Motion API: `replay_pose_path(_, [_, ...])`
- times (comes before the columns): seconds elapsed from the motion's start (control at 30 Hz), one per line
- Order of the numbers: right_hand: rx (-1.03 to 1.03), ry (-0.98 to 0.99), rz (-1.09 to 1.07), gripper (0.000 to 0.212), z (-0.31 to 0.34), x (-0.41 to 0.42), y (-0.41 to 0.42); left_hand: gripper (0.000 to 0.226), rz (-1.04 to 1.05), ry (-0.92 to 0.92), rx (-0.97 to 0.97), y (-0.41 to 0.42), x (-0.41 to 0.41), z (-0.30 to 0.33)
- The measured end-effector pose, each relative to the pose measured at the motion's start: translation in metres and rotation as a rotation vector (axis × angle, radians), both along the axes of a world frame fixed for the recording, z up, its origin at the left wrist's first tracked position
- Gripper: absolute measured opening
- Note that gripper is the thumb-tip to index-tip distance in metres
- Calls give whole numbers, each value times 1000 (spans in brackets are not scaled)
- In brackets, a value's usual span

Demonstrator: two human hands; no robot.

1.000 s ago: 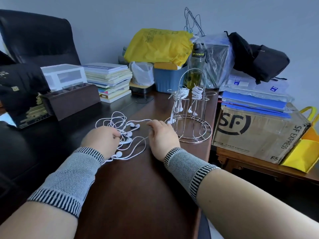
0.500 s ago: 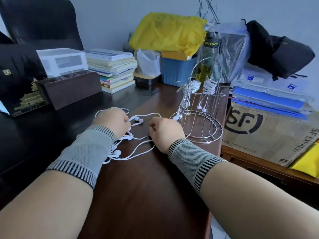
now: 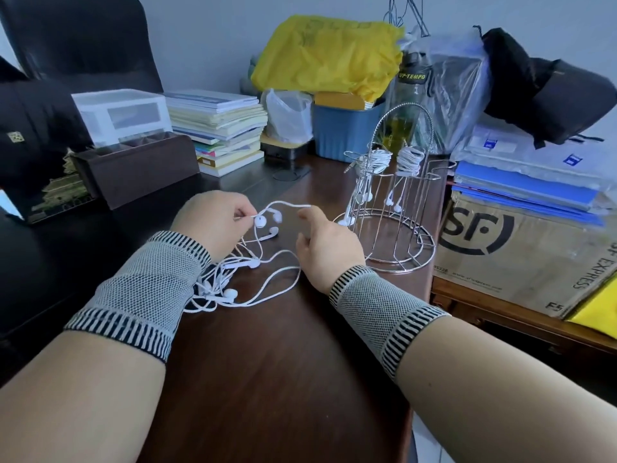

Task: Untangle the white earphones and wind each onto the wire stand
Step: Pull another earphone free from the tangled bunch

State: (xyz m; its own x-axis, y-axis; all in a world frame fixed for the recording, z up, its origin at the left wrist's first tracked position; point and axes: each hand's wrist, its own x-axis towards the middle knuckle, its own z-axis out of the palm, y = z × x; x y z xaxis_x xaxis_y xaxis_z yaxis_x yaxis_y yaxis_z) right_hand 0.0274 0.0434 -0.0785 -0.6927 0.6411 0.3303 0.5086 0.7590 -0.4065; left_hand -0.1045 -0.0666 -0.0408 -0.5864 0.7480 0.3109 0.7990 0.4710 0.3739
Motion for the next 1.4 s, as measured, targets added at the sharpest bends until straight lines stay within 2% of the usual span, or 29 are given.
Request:
replay_pose_path(0.2, [11,248,-6,56,-4,-1,5,7,-170,-155,104,2,12,14])
replay_pose_path(0.33, [56,323,11,37,-5,2,6,9,-223,-176,109,4,18,17])
replay_pose_path(0.43, [78,351,1,39,-6,4,6,17,-246,-167,69,6,18,14])
replay_pose_path(0.57, [168,422,-26,45,-9,2,5,7,-259,-174,35,8,17,10])
replay_pose_path(0.67, [171,414,18,41,-7,7,3,10,-284,-203,55,7,18,11])
replay_pose_path(0.8, [46,404,60,37,-5,17,1,8,-304,-242,83,7,23,15])
replay_pose_path(0.87, [59,436,47,34,-5,20,0,2,-313,-254,84,8,27,16])
replay_pose_path(1.0, [80,435,46,29,-6,23,-2,7,-311,-211,71,11,34,17])
replay_pose_path(1.13, [124,553,5,24,-7,32,-3,8,-245,-121,68,12,41,18])
replay_pose_path(1.3, [258,628,-79,15,2,57,3,7,-294,-134,54,6,55,29])
replay_pose_path(1.4, [244,612,-34,12,16,71,5,7,-337,-160,57,2,65,36])
